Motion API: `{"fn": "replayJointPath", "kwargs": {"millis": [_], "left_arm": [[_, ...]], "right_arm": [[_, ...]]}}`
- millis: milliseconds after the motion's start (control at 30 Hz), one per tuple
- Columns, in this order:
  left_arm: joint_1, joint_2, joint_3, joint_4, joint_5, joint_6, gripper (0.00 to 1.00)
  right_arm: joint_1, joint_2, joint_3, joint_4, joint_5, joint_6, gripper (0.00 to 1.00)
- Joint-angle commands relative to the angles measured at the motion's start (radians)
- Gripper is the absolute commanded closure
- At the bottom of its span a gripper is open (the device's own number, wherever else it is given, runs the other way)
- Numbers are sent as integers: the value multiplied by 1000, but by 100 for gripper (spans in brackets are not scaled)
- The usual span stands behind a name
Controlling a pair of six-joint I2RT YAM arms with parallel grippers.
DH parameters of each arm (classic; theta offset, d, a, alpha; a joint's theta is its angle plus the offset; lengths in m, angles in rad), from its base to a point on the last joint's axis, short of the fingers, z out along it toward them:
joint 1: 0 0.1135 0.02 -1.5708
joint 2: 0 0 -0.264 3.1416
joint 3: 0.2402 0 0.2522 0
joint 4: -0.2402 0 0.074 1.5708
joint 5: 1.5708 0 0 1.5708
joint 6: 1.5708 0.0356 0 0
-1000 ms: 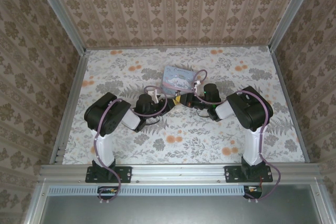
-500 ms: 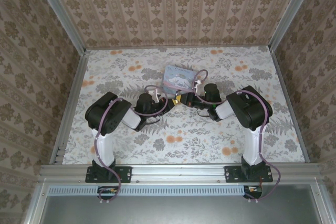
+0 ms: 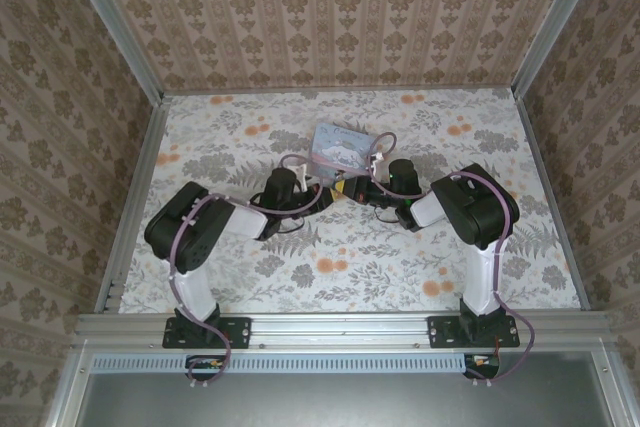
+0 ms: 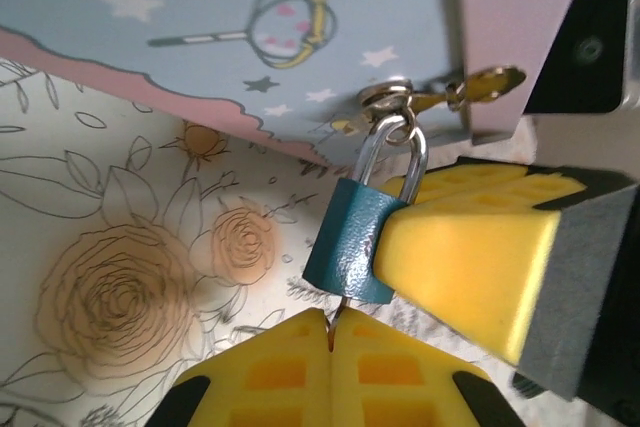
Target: Unlock a padlock with a key
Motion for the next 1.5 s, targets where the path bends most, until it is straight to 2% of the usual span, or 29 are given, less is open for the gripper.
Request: {"fn": "replayJointPath", "kwargs": {"millis": [0,133,333,467,633,767,867,1033,1400,1467], "left_arm": [[-48,-90,78,-246,-64,198,100],[-81,-122,121,-364,-135,289,100],[-164,-146,195,-529,-303,440,100],[-235,-140,253,-625,-456,555,100],[-302,-111,307,-675,-602,638,100],[-368,-69,355,-705,-765,727,100],[-394,-45,381,-721,-817,760,100],[-385,-43,382,-735,-792,708,100],[-286,-180,300,-724,-610,503,55],[-261,-222,280,-727,-582,471,51]], "right_arm": [[17,22,-18,-110,17,67,100],[22,24,-11,-125,27,90,100],[24,23,-4,-150,44,117,100],[25,29,-3,-145,49,137,100],[29,38,-1,-132,45,151,100],[31,36,1,-133,45,156,100],[33,38,1,-133,46,157,100],[32,40,0,-132,47,157,100],[19,42,-10,-142,42,134,100],[13,42,-13,-152,37,120,100]]}}
